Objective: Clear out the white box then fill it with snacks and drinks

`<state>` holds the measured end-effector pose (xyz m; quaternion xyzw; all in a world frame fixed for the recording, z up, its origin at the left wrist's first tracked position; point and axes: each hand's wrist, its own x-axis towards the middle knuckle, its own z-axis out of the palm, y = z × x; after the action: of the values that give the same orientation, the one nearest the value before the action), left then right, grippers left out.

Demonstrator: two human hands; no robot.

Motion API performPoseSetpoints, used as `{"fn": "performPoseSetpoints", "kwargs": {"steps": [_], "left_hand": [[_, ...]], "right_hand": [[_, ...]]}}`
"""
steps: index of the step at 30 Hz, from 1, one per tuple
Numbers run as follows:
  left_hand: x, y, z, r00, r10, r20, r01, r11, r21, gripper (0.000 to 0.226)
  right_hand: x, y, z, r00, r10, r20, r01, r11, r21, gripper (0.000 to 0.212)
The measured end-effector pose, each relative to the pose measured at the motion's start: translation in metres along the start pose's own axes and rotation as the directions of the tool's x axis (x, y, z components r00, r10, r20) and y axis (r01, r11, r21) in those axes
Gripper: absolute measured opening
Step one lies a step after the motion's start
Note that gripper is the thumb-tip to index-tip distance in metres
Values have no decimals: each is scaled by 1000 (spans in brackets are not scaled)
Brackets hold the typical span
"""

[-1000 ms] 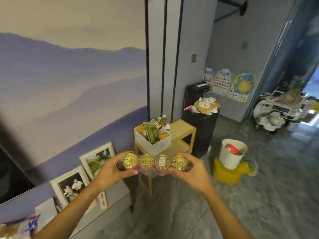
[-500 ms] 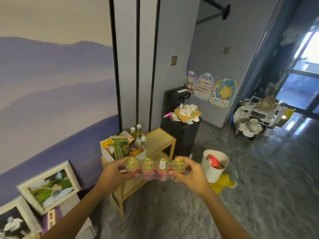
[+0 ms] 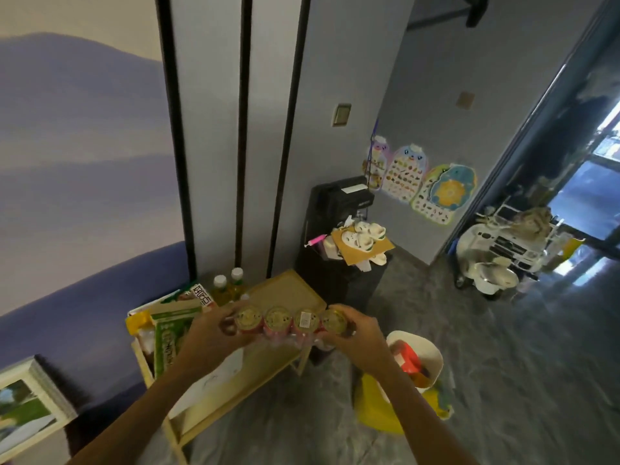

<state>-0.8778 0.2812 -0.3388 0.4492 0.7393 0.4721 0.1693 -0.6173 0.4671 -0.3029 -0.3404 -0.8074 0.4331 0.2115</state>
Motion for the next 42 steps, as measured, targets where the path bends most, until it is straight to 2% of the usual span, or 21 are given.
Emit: {"fn": "performPoseSetpoints", "kwargs": {"steps": [6, 8, 11, 16, 18, 20, 22, 24, 29, 35, 39, 42], "left_hand": [[61, -30, 63, 977, -160, -139, 158, 987, -30, 71], [75, -44, 88, 950, -238, -204, 229, 971, -70, 73], [92, -66, 135, 888, -333, -317, 312, 943, -118, 62], [108, -87, 193, 736, -542, -406, 464, 840, -282, 68], [114, -109, 206, 650, -615, -446, 523, 788, -325, 66], [121, -139, 219, 565, -669, -483, 578, 739, -348, 62], [131, -174, 230, 510, -695, -507, 616, 706, -348, 64], [139, -211, 240, 452, -715, -534, 656, 672, -344, 62], [159, -245, 255, 386, -708, -592, 740, 621, -260, 65], [158, -257, 260, 277, -751, -599, 774, 544, -325, 63], [153, -263, 258, 245, -772, -587, 799, 503, -329, 62], [148, -266, 261, 260, -764, -591, 806, 509, -303, 63]], "right_hand": [[130, 70, -25, 975, -11, 222, 20, 999, -34, 97], [178, 95, -30, 953, -39, 299, 46, 999, -19, 105], [244, 137, -28, 902, -85, 424, 107, 994, -28, 114], [313, 181, 4, 795, -75, 602, 150, 986, -75, 81], [331, 194, 30, 767, -72, 638, 156, 985, -76, 80], [346, 208, 58, 747, -54, 663, 146, 986, -84, 91], [361, 227, 88, 732, -34, 680, 149, 982, -112, 99], [375, 247, 116, 719, -12, 695, 154, 978, -143, 90], [392, 283, 158, 715, 37, 698, 161, 963, -216, 87], [389, 288, 184, 682, 73, 728, 162, 955, -247, 83], [377, 295, 198, 666, 97, 739, 174, 944, -281, 83], [368, 302, 204, 673, 73, 736, 219, 931, -293, 83]]}}
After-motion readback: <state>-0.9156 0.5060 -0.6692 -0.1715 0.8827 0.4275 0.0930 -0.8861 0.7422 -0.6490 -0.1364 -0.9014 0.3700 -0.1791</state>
